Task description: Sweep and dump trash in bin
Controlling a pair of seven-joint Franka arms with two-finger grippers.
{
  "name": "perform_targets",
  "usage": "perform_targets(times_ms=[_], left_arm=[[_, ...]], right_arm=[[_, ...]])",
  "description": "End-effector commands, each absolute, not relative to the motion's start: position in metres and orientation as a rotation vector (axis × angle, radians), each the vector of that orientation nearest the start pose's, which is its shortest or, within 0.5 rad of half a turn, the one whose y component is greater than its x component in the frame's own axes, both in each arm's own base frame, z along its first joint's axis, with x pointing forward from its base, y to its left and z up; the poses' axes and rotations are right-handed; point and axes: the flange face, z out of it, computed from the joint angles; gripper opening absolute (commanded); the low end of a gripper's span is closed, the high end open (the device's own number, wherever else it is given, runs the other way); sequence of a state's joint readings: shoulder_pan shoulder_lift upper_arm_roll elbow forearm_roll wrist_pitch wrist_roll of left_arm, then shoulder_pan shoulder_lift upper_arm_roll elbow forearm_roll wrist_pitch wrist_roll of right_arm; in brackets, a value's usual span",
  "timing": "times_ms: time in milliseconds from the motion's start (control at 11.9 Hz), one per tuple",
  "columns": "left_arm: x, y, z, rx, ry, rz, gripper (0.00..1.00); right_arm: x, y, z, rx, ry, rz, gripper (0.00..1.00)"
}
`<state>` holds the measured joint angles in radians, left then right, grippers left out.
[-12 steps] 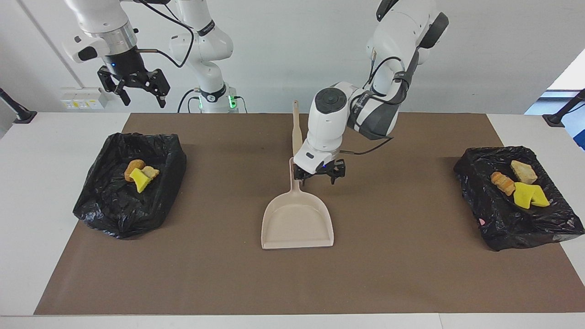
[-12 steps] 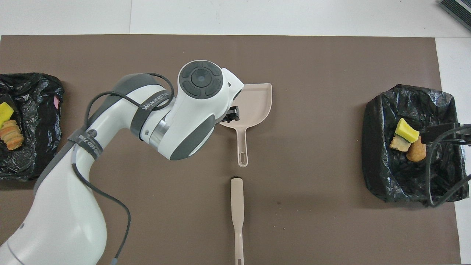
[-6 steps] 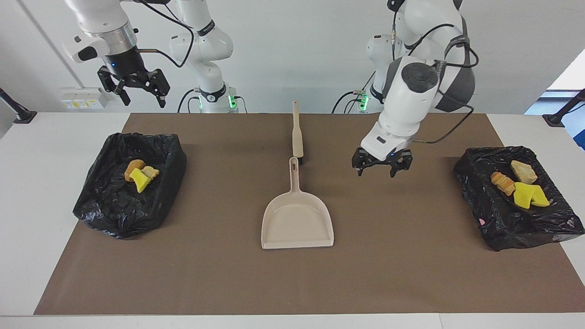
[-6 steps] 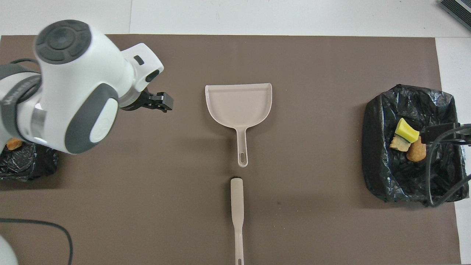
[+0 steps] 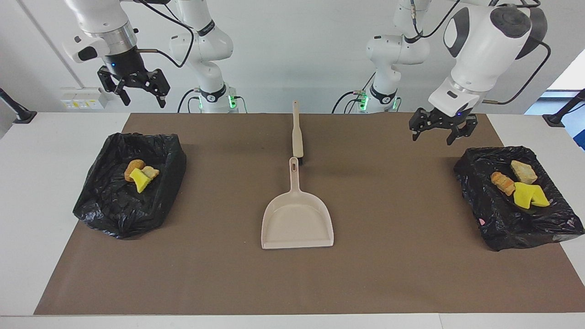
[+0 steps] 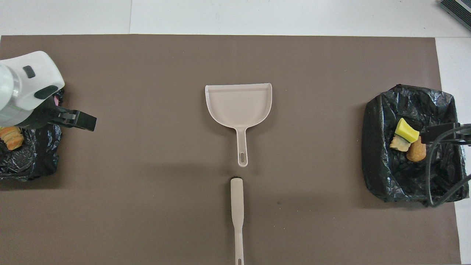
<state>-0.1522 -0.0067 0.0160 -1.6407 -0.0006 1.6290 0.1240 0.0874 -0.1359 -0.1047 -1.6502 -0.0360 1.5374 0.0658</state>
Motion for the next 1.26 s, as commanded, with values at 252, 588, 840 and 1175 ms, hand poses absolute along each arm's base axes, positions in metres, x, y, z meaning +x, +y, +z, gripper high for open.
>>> perform_targets(times_ms=[252, 588, 840, 1175], left_arm=[[0.534, -0.034, 0.631, -3.122, 0.422, -0.037, 1.00], [0.529, -0.026, 0.654, -3.115, 0.413, -0.026, 1.00], [0.523, -0.019, 0.663, -3.115, 0.403, -0.012, 1.00], [0.521, -0.016, 0.662, -3.120, 0.392, 0.005, 1.00]], right_arm=[[0.507, -0.017, 0.657, -3.144, 0.118, -0.030, 1.00], [0.507, -0.017, 0.657, -3.144, 0.118, -0.030, 1.00], [0.506, -0.017, 0.658, -3.144, 0.118, -0.033, 1.00], [0.507, -0.017, 0.657, -3.144, 0.118, -0.030, 1.00]])
